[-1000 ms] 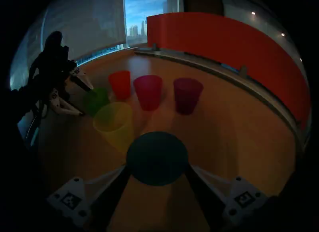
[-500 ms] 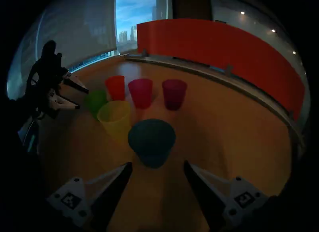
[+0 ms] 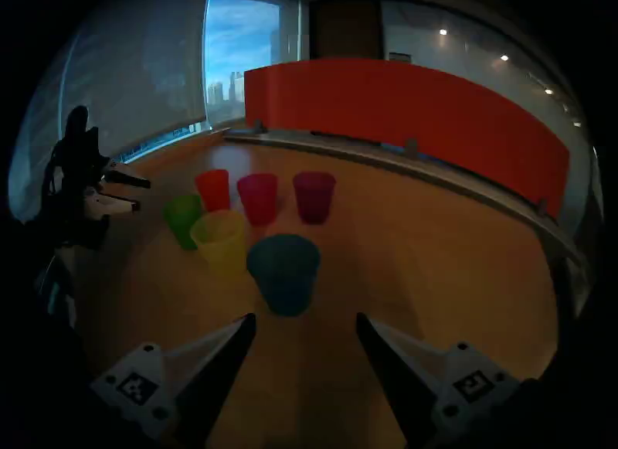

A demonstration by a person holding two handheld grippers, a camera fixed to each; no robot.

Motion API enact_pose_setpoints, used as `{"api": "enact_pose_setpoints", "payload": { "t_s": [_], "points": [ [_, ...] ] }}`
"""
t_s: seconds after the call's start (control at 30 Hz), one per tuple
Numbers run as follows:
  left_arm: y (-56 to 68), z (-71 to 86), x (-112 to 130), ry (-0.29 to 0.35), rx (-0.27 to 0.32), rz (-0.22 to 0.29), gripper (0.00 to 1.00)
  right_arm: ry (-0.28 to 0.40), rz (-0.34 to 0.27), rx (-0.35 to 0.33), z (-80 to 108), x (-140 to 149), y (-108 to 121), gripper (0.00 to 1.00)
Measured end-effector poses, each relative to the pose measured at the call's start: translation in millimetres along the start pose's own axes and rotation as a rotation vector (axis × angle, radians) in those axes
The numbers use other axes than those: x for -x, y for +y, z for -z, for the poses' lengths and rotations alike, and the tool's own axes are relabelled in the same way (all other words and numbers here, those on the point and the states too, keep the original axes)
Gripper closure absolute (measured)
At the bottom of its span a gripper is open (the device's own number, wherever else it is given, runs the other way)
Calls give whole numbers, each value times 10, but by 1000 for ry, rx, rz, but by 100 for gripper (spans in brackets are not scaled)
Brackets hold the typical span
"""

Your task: Pour water

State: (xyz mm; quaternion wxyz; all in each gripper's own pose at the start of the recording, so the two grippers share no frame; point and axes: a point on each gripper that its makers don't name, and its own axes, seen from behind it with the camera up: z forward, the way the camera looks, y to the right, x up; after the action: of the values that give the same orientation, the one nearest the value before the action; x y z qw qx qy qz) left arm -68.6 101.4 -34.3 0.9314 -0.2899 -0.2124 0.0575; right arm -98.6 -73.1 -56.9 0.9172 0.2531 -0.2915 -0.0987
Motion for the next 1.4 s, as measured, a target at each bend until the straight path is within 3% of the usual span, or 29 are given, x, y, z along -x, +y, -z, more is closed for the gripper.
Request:
{"api": "enact_pose_setpoints", "payload": {
  "t_s": [0.3,0.6,0.8,1.2,1.4],
  "points": [
    [-235,196,-262,142,-102,55,7,121,-11,91,160,-277,142,0],
    [-435,312,-374,233,-207,124,8,248,-61,230,262,-501,403,0],
    [-518,348,-445,288,-264,169,8,321,-62,335,325,-595,553,0],
    [-660,437,-555,373,-364,214,8,442,-58,587,549,-763,868,0],
    [-718,499,-605,403,-400,222,8,499,-78,656,670,-865,935,0]
  ]
}}
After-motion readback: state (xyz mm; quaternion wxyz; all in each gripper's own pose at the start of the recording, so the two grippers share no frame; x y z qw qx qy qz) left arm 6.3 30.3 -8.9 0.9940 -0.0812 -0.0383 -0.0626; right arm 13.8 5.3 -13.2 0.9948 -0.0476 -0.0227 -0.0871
